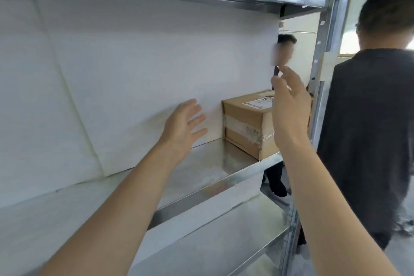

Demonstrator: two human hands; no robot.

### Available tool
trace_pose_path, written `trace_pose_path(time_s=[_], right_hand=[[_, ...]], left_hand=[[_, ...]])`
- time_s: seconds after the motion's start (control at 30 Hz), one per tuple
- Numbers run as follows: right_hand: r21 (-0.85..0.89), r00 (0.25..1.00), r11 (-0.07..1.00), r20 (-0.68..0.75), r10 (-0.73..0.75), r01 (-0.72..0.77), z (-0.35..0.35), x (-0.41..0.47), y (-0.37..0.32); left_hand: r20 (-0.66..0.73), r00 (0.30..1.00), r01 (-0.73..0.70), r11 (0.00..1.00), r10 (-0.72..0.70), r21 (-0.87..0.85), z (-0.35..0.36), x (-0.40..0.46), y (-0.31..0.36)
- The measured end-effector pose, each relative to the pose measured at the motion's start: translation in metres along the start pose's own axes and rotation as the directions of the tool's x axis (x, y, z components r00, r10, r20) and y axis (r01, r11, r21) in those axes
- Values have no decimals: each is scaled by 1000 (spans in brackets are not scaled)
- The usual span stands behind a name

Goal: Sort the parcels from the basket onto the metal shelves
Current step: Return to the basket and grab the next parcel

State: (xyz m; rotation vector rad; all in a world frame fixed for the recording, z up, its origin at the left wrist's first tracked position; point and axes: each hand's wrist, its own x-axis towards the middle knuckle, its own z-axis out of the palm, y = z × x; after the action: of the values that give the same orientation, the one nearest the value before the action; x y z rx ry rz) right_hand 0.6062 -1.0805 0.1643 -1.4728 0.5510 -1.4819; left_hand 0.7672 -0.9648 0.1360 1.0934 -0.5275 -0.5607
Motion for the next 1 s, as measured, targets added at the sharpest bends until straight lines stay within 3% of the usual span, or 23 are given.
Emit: trace_pose_path(time_s=[0.07,0.17,0.4,0.53,0.7,0.9,1.0], right_hand=[[206,996,978,92,-1,-18,20,-15,-18],[461,948,862,313,64,-210,57,-38,-38],[562,693,523,716,80,-641,130,-122,-61],[466,501,362,865,3,-807,168,-200,-87],[241,230,245,970,-72,-939,201,-336,-127],[-74,-102,214,987,-124,-974,212,-523,-180],[-205,-235,199,962,-139,-958,206,-611,-205]], left_hand=[[-29,999,-39,993,36,-113,-25,-20,19],[-100,988,-134,975,118,-178,-68,-54,46],[-276,910,-351,928,308,-122,-170,-167,103],[-416,807,-491,868,418,-80,-230,-266,133],[-611,638,-582,813,469,16,-304,-419,149],[-801,449,-561,822,397,93,-363,-611,142],[-877,308,-560,815,370,147,-378,-695,136]])
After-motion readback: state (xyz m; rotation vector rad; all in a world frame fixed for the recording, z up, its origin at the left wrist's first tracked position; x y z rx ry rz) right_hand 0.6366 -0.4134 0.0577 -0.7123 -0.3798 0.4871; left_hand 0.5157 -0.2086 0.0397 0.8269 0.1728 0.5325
